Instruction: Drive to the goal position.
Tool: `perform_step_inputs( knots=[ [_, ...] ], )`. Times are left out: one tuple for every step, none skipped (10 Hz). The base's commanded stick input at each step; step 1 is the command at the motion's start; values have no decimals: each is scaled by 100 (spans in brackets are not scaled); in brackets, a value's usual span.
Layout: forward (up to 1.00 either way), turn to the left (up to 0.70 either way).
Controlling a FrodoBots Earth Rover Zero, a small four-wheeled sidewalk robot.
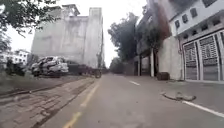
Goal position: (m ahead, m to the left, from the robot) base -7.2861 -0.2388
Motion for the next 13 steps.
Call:
perform_step_inputs(
  knots=[
    [0, -50],
    [0, -50],
    [0, -50],
    [0, -50],
    [0, -50],
    [0, -50],
    [0, -50],
    [0, -50],
    [0, -50],
    [0, -50],
    [0, -50],
    [0, -50],
    [0, -50]
  ],
)
